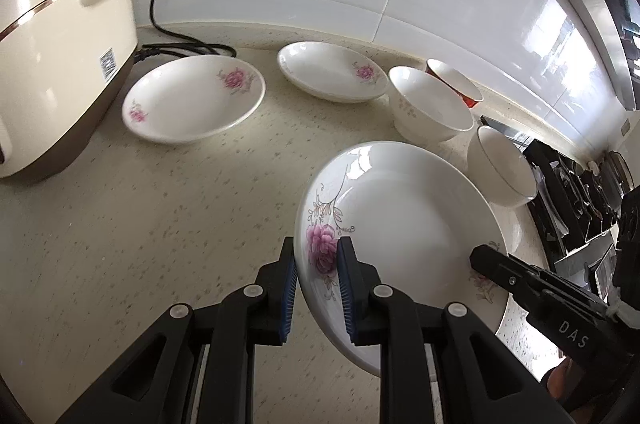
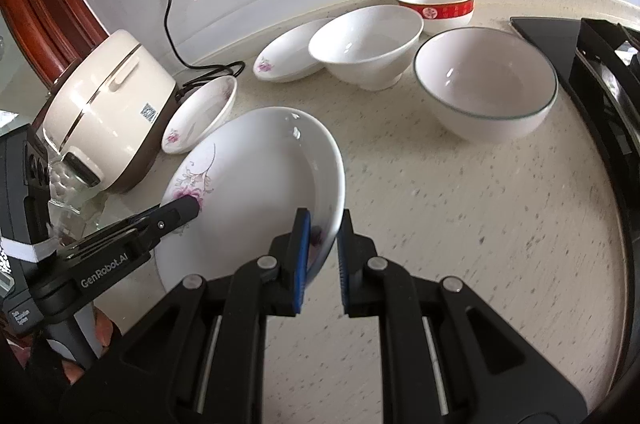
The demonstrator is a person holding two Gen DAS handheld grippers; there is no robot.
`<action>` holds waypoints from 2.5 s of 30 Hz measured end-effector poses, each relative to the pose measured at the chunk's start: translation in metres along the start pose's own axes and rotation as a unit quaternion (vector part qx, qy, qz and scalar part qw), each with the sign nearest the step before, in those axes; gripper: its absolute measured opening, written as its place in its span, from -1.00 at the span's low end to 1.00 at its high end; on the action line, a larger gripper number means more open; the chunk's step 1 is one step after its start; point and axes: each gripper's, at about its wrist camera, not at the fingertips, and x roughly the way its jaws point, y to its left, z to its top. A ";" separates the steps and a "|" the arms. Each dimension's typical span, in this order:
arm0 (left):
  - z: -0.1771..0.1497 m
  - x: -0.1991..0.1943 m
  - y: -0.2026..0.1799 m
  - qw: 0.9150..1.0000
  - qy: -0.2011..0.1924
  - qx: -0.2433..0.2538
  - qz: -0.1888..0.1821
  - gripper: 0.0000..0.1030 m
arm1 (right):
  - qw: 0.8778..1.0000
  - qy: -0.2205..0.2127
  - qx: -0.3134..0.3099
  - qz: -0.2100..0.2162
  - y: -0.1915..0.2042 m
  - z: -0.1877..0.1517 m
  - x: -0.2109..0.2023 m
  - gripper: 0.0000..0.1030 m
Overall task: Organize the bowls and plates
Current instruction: 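Lift the large rose plate off the counter with both grippers, then carry the plate with both grippers toward the counter corner by the glass cabinet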
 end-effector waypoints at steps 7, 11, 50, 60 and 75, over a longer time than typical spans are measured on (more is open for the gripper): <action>-0.010 -0.017 0.023 1.000 -0.012 -0.018 0.019 -0.60 | 1.000 0.010 -0.018 0.019 0.023 -0.006 0.006 -0.69; -0.016 -0.027 0.038 0.999 -0.020 -0.034 0.034 -0.60 | 0.999 0.017 -0.035 0.032 0.042 -0.007 0.012 -0.69; -0.091 -0.102 0.221 0.956 -0.032 -0.246 0.154 -0.60 | 0.952 0.144 -0.218 0.158 0.220 -0.040 0.101 -0.69; -0.109 -0.110 0.250 0.939 -0.028 -0.293 0.178 -0.58 | 0.933 0.162 -0.270 0.175 0.255 -0.053 0.119 -0.68; -0.114 -0.114 0.260 0.930 -0.033 -0.300 0.212 -0.57 | 0.918 0.168 -0.311 0.178 0.275 -0.058 0.131 -0.67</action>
